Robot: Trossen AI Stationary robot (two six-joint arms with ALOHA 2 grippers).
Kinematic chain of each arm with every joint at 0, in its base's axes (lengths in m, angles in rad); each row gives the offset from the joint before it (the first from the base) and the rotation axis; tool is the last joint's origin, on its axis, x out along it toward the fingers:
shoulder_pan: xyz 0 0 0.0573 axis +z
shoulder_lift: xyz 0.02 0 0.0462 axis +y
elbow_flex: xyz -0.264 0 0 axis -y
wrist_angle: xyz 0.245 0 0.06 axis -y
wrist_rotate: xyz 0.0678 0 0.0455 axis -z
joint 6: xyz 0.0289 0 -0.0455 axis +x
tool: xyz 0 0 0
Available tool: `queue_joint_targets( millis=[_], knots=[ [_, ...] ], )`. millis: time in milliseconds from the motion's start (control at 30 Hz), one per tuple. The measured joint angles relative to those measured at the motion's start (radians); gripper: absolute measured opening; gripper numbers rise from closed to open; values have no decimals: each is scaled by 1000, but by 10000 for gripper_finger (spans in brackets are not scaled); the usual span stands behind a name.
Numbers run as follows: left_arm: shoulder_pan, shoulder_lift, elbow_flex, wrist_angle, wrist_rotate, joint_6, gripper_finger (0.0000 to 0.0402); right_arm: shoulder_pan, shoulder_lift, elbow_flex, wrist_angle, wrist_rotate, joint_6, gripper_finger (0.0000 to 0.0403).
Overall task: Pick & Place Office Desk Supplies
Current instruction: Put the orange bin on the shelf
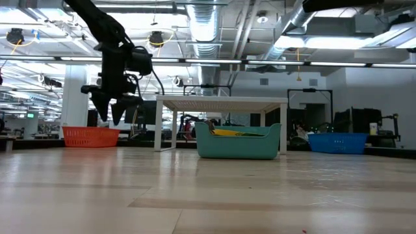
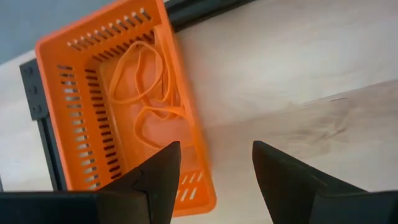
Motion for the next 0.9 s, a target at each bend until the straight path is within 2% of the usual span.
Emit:
queue_joint_targets(
  millis=[167,300,567,900],
  knots=[
    [-1,0,-22,23,0,-29,185,2,0,0,0,1,2,152],
    [3,0,-52,69,42,-41,175,2,0,0,0,1,2,152],
    [4,0,-66,102,22,-50,162,3,0,0,0,1,9,152],
    [0,0,-66,131,13,-42,163,3,0,0,-1,0,9,152]
  ],
)
